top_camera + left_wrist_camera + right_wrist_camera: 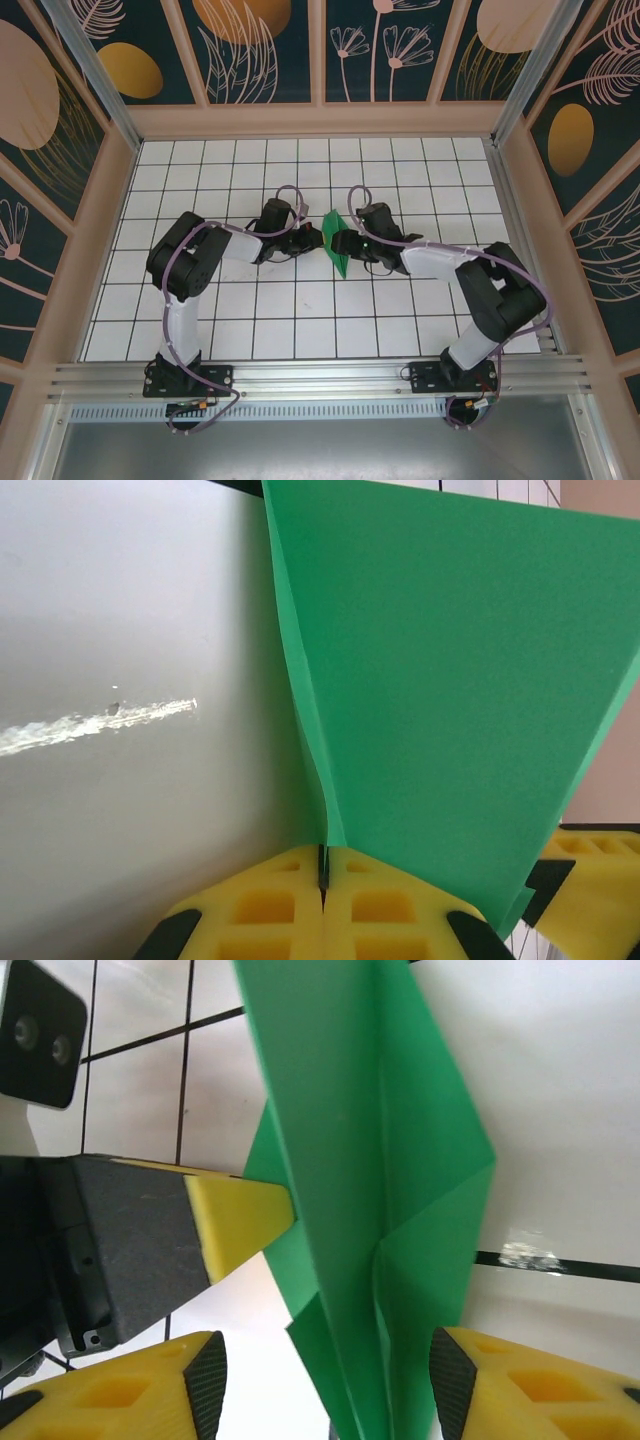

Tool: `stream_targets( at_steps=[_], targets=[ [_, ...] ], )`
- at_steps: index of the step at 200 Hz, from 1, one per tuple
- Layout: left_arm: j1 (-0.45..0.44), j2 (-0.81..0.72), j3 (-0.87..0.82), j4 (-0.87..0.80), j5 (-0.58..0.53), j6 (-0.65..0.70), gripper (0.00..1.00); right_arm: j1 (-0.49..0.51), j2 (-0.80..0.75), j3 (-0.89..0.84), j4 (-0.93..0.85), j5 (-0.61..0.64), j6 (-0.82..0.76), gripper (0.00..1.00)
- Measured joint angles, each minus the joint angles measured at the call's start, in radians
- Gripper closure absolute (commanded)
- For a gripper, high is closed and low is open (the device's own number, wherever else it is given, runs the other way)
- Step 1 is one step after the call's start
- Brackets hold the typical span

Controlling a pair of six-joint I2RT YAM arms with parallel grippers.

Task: Fold a paper plane with a square sheet of paper (pick it up from the middle)
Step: Move the paper plane to the top-center of the table.

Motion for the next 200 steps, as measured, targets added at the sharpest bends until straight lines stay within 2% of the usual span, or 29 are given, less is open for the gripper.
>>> stream_targets(
  at_steps=[76,115,162,200],
  targets=[
    [0.000,0.000,0.005,-0.011,0.000,0.006,1.00,0.032,0.094,0.079,-0.051,0.006,-0.027,0.51],
    [0.000,0.000,0.005,-0.011,0.000,0.006,1.00,0.070,0.126,0.109,-0.095,0.093,-0.036,0.63],
    [0.002,-0.021,0.005,-0.036,-0.017,0.005,0.79,0.092,0.172,0.157,-0.162,0.206,-0.029,0.85],
    [0.055,-0.130,-0.027,-0.083,-0.048,0.010,0.65,0.102,0.187,0.187,-0.205,0.268,-0.019,0.94]
  ],
)
